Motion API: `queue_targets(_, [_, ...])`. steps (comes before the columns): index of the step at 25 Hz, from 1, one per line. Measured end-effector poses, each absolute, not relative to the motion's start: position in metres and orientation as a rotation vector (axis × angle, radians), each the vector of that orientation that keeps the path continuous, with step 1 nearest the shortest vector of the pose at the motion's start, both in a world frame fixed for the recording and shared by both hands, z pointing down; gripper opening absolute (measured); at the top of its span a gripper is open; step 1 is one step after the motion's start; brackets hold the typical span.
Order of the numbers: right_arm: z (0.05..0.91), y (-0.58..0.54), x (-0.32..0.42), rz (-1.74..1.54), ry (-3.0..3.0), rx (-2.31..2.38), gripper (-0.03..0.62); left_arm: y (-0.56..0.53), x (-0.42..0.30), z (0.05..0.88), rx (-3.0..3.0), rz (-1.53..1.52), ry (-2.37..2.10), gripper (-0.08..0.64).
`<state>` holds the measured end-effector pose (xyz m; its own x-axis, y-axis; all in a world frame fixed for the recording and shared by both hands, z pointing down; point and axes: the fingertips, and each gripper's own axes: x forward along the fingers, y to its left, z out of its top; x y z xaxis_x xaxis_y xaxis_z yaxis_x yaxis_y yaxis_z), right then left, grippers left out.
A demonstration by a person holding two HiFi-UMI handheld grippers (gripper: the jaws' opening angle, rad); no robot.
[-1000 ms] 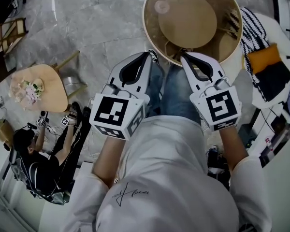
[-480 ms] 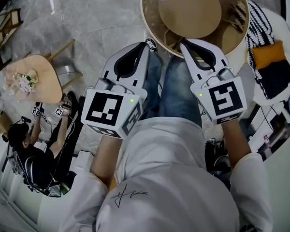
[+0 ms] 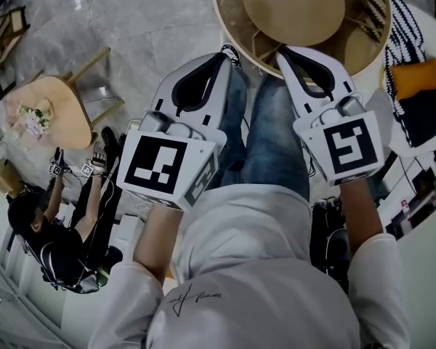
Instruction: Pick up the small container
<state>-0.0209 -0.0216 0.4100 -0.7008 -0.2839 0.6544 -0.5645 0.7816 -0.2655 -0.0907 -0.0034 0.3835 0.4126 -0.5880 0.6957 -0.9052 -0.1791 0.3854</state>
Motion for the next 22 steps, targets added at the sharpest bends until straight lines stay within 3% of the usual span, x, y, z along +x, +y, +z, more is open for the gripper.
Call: queue_targets(22, [0.490, -0.051, -0.013, 0.628, -2.360, 0.709, 0.018, -0.006, -0.088, 0.453, 1.800, 0.502, -1.269, 0.017])
